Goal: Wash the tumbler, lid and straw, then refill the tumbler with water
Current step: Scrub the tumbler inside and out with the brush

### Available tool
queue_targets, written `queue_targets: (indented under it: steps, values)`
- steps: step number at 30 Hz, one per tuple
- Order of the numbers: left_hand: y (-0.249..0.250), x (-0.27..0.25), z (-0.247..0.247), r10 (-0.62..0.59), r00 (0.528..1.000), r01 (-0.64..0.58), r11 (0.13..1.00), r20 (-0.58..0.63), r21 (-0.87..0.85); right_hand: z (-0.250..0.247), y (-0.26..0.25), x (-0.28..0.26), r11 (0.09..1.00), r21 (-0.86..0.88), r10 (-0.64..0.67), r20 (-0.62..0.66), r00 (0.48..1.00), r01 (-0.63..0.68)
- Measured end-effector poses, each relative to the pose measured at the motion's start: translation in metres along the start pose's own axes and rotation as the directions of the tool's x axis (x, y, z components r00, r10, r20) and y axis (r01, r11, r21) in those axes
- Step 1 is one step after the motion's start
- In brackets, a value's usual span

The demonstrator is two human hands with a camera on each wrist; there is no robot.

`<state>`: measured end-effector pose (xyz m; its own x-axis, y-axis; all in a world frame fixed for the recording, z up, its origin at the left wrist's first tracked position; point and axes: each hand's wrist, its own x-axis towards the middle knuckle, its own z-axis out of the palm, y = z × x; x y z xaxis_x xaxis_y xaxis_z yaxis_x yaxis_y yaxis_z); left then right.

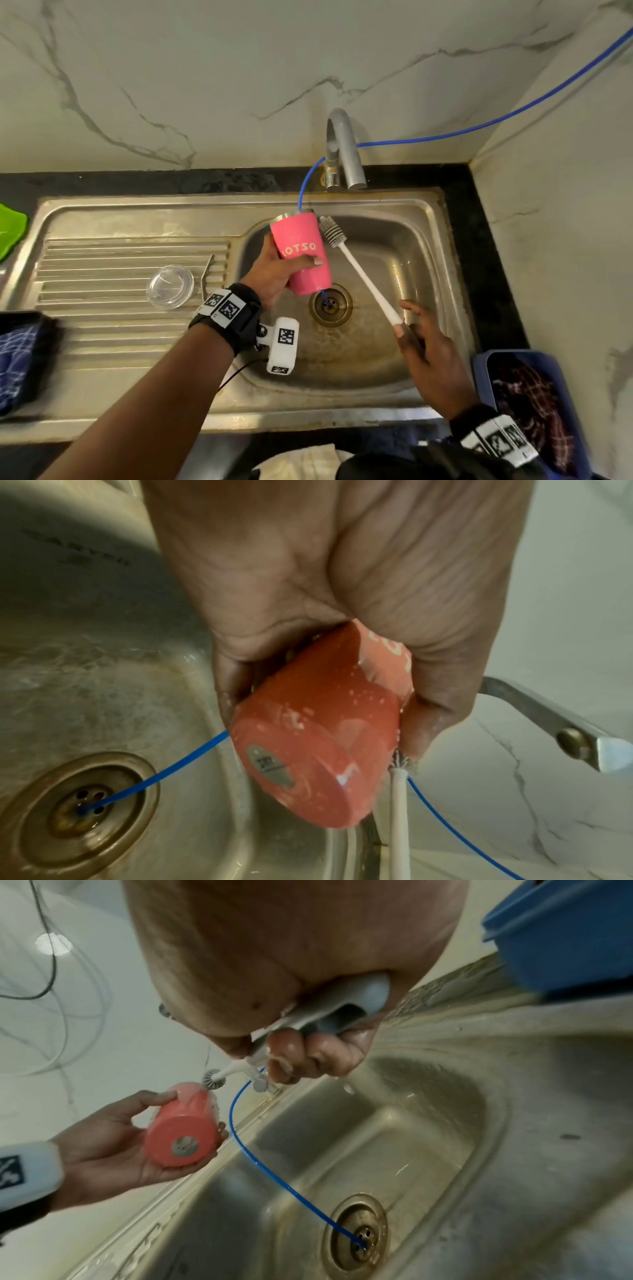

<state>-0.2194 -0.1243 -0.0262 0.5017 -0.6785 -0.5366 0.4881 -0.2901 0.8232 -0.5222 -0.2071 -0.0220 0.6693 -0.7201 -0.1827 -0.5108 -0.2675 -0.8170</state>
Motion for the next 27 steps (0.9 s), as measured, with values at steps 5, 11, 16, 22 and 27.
queue_targets:
  steps: [5, 11, 16, 22, 27]
  values:
    - [-0.003, -0.003, 0.000, 0.013, 0.998, -0.010, 0.999, 0.063, -0.044, 0.004, -0.025, -0.005, 0.995, 0.050, -0.087, -0.010, 0.996, 0.087]
    - [0.005, -0.003, -0.003, 0.028, 0.995, -0.019, 0.995, 0.091, -0.102, 0.024, -0.047, -0.005, 0.991, 0.013, -0.135, -0.039, 0.990, 0.136]
    - [0.013, -0.001, -0.021, 0.066, 0.994, -0.055, 0.992, 0.091, -0.115, 0.038, -0.057, -0.023, 0.985, 0.028, -0.165, -0.065, 0.984, 0.168]
    - [0.001, -0.008, -0.020, 0.020, 0.977, -0.006, 0.998, 0.213, -0.067, 0.057, -0.073, -0.013, 0.993, 0.027, -0.109, -0.105, 0.988, 0.112]
    - [0.005, -0.003, -0.030, 0.068, 0.990, -0.047, 0.985, 0.125, -0.165, 0.065, -0.072, -0.036, 0.993, 0.026, -0.109, -0.087, 0.990, 0.112]
